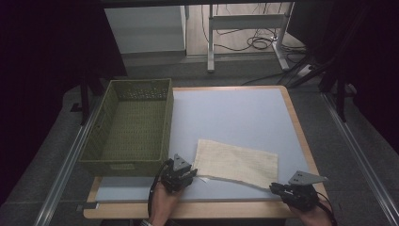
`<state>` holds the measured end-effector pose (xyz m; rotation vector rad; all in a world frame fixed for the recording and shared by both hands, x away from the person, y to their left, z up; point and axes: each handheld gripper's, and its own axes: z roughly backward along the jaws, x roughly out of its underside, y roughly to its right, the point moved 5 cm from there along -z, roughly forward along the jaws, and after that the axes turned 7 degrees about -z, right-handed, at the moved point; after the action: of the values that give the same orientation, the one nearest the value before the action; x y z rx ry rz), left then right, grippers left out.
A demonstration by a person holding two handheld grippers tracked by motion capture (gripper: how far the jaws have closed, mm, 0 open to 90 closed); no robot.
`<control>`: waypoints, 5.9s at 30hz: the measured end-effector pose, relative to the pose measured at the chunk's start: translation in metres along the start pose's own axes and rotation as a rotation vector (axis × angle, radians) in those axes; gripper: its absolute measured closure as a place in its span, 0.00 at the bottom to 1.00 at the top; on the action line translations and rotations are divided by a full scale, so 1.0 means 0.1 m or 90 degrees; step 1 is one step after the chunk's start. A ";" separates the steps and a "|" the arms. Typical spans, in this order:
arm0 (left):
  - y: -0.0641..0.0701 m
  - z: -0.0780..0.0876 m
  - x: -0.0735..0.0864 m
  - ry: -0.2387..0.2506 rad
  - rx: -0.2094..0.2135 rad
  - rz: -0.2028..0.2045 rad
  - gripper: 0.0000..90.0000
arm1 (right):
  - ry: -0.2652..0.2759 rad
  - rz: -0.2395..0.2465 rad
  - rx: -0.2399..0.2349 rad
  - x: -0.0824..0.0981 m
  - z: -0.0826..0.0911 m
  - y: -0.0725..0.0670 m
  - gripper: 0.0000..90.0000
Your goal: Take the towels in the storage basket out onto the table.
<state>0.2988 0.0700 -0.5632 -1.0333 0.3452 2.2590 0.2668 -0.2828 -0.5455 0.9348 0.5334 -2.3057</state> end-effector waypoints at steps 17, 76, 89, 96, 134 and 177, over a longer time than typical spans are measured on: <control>-0.24 -0.39 -0.72 0.011 -0.039 -0.015 0.71 | 0.045 -0.071 0.063 -0.46 -0.09 0.58 0.86; -0.35 -0.48 -0.71 0.045 -0.060 -0.046 0.95 | 0.048 0.006 0.092 -0.79 -0.10 0.73 0.96; -0.42 -0.58 -0.84 0.042 -0.075 -0.039 0.67 | 0.029 -0.006 0.108 -0.98 -0.36 0.82 0.85; -0.32 -0.75 -0.60 -0.021 -0.088 -0.055 0.62 | 0.006 -0.015 0.022 -0.80 -0.65 0.49 0.94; -0.76 -1.13 -0.89 -0.041 -0.024 0.020 0.85 | -0.031 -0.054 0.128 -0.89 -0.76 1.19 0.96; -0.10 -0.34 -0.40 0.007 -0.119 -0.075 0.96 | 0.046 0.033 0.062 -0.63 -0.02 0.50 0.97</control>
<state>0.3452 0.0446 -0.5559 -1.1312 0.0763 2.2116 0.3363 -0.2962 -0.5081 1.0680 0.4255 -2.2761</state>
